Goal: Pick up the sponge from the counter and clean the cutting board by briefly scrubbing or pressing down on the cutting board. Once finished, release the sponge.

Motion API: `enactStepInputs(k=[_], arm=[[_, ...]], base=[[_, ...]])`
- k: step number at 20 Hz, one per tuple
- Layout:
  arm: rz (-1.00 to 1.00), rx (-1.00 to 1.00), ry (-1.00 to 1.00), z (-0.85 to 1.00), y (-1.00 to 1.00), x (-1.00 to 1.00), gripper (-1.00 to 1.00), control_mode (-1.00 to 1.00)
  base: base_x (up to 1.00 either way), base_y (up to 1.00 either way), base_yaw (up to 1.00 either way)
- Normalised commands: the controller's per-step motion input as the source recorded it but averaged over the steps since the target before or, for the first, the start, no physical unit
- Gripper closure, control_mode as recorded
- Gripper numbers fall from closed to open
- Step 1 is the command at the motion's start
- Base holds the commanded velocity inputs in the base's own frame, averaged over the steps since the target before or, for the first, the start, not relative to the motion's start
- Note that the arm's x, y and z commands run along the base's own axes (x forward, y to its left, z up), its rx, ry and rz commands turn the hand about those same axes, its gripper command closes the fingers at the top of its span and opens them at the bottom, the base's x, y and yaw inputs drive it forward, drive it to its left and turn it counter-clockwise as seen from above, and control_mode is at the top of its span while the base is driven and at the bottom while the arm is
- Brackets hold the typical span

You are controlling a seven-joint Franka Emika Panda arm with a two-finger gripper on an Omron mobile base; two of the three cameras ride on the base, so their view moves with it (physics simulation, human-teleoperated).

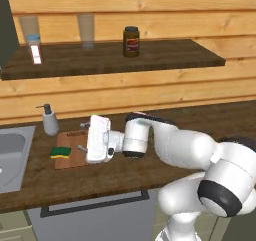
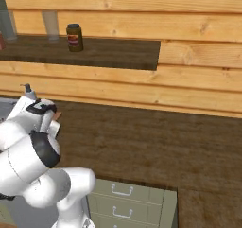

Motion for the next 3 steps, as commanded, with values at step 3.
enactStepInputs(k=[3], arm=[[0.08,0.18,-0.21,1.0,-0.81,-0.52,-1.0,-1.0]], base=[[0.0,0.0,0.0]])
